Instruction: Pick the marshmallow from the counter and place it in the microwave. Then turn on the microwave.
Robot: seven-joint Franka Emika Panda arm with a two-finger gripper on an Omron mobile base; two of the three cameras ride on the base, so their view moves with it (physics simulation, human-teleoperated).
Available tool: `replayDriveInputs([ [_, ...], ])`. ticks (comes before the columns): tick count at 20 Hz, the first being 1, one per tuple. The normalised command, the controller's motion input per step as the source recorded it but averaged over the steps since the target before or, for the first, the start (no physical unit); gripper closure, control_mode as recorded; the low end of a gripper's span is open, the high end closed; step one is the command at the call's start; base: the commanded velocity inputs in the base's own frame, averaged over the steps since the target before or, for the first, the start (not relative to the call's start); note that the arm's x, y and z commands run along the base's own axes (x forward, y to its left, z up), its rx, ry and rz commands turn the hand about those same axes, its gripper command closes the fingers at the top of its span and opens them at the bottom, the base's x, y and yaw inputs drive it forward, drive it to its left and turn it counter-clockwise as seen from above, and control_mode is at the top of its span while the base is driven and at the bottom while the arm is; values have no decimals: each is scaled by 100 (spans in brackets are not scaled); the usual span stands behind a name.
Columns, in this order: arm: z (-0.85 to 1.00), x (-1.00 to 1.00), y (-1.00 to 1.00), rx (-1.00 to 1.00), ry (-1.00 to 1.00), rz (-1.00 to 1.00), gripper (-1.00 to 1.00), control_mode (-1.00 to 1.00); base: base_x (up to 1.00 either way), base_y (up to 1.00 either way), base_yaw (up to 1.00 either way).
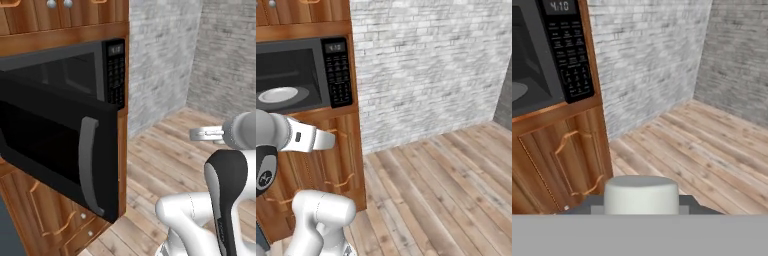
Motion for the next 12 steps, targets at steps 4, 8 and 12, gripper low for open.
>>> replayDriveInputs([
  [4, 0, 0, 0, 0, 0, 0, 100, 100, 19, -24, 27],
  [8, 0, 0, 0, 0, 0, 0, 100, 100, 0, -30, 25],
  [12, 0, 0, 0, 0, 0, 0, 100, 100, 3, -31, 27],
])
